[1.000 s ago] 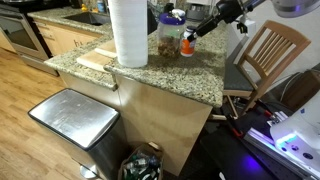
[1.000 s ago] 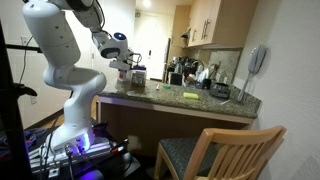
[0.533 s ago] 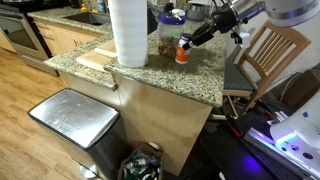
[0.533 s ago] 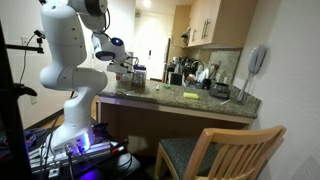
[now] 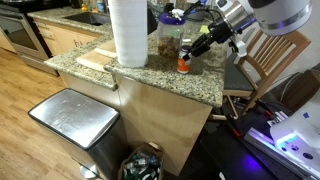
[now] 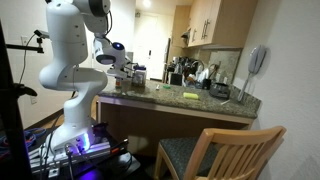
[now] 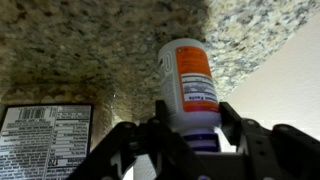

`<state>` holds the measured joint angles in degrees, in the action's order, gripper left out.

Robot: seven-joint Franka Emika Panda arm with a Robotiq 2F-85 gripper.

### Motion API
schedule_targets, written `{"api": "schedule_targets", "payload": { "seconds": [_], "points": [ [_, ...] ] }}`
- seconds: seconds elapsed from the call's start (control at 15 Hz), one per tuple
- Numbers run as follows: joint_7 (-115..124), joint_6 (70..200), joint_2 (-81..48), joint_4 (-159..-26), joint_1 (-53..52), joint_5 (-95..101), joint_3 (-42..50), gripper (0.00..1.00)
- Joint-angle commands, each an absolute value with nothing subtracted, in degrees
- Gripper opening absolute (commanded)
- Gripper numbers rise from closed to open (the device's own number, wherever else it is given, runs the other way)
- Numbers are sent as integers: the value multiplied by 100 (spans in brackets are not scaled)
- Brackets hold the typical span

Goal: Move the bottle, sticky note, and spoon to the left side of the counter

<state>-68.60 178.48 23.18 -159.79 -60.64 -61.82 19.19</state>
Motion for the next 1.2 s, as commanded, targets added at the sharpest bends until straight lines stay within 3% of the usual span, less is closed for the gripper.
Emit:
{"api": "schedule_targets", "payload": {
  "seconds": [0.0,0.13,0.2,0.47,1.13],
  "points": [
    [-6937,17855,2132,-15959,-6092,-6330,1951,30],
    [-6901,17830,2102,-15956,-6070,-6331,1933,30],
    [-6881,17825,2091,-15955,-6057,-6336,1927,75],
    [-6561,17766,1805,-15970,-5924,-6271,1816,98],
    [-4996,18733,457,-15927,-5058,-6094,697,100]
  ]
}}
